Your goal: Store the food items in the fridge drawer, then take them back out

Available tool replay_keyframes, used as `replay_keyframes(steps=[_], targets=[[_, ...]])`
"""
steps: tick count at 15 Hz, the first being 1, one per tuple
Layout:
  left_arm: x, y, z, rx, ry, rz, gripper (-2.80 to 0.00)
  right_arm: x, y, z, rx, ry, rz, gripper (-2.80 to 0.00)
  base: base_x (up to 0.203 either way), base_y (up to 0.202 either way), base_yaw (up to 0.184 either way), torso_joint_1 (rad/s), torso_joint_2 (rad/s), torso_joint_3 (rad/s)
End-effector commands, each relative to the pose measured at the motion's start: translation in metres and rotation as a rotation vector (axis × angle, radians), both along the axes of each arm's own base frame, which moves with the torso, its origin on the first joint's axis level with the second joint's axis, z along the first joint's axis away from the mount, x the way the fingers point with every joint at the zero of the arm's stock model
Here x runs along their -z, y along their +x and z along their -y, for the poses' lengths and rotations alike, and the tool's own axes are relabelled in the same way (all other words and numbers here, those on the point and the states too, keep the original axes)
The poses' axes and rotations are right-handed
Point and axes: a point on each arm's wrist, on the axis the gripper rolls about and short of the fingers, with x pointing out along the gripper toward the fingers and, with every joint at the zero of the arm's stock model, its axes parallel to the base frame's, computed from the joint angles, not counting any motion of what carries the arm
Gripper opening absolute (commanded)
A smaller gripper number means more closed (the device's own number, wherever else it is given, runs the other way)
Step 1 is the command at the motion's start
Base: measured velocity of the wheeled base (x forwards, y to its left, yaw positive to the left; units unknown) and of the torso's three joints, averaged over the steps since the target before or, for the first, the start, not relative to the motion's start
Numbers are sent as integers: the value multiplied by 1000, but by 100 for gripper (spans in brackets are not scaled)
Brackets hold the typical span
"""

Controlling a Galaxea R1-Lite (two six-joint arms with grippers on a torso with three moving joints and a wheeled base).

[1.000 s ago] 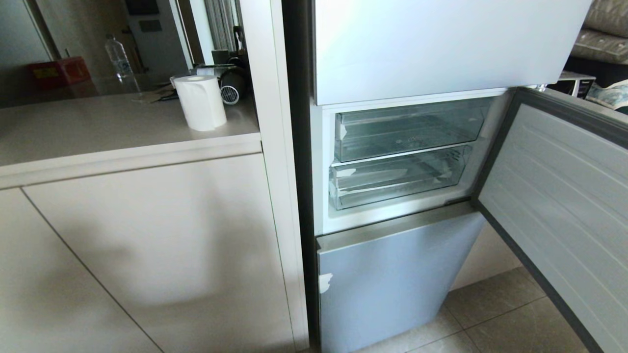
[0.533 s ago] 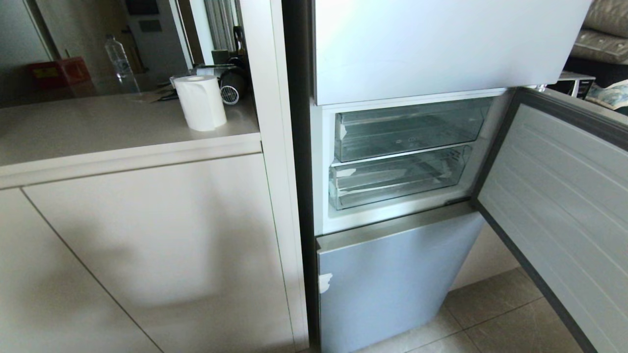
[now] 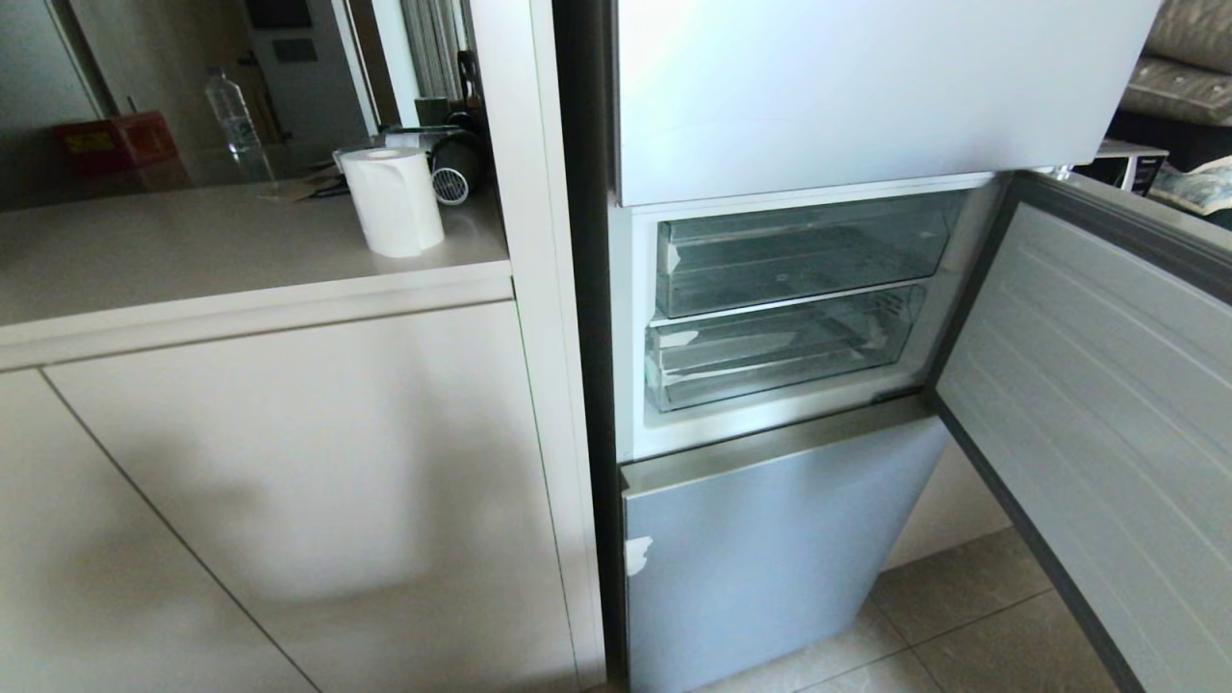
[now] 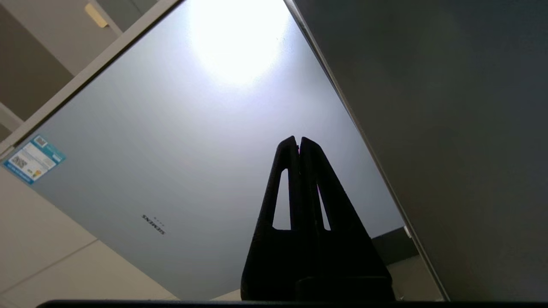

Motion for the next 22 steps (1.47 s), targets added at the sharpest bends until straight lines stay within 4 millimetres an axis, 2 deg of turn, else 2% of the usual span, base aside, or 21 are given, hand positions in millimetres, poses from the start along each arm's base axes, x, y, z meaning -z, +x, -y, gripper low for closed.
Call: replay_keyframes(steps=[1, 6, 11, 19, 22], targets=[[0, 0, 0, 0, 0, 0, -280, 1, 8, -7, -88, 92, -19, -280, 0, 0, 0, 0, 0, 0], [0, 0, 0, 0, 0, 0, -280, 6, 50, -39, -360, 244, -88, -280, 0, 0, 0, 0, 0, 0], [0, 0, 0, 0, 0, 0, -280, 3, 71, -73, -521, 218, -96, -280, 0, 0, 0, 0, 0, 0], [0, 0, 0, 0, 0, 0, -280, 18, 135, -145, -785, 101, -54, -280, 0, 0, 0, 0, 0, 0], [0, 0, 0, 0, 0, 0, -280, 20, 135, -153, -793, -70, 46, -280, 0, 0, 0, 0, 0, 0]])
